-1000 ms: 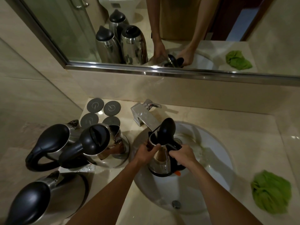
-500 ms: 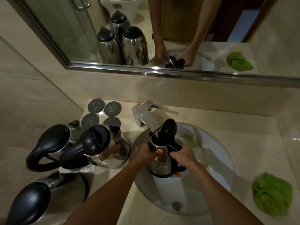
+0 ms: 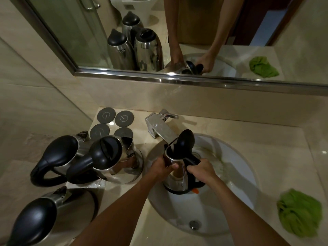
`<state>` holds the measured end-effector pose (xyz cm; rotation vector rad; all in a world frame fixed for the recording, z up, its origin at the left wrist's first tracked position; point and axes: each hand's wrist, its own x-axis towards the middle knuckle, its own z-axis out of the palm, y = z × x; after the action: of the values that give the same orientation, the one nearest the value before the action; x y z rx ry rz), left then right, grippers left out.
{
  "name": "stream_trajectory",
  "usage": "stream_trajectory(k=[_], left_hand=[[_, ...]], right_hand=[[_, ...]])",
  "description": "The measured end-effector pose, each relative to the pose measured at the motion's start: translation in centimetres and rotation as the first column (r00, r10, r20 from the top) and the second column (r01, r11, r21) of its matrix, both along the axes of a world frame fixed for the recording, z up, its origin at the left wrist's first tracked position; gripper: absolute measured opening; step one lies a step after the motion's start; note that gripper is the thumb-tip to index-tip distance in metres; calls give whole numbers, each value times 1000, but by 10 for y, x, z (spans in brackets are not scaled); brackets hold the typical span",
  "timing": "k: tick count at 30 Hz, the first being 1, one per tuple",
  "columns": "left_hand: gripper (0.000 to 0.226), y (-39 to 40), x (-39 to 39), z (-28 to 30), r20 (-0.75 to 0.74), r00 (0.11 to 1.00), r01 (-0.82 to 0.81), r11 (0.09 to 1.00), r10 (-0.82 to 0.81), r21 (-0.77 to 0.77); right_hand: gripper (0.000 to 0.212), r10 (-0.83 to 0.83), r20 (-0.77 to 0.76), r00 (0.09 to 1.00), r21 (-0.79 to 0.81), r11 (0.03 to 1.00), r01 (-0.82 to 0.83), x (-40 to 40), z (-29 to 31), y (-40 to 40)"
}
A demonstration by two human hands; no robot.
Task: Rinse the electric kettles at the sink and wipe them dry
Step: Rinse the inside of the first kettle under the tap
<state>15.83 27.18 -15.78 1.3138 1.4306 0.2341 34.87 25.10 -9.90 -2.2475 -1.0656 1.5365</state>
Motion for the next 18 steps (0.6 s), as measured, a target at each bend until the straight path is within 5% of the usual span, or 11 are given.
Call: stream_trajectory(k=[9,18], left_hand=[[40,1,1,1,14,1000,9,1000,-9,-21],[46,1,-2,2,-13,1000,2,1000,-3,-30]], right_hand=[[24,-1,4,1000,-7,1000,1,0,0,1],[23,-6,-2,1000,-14,1000,6,-1,1,2]])
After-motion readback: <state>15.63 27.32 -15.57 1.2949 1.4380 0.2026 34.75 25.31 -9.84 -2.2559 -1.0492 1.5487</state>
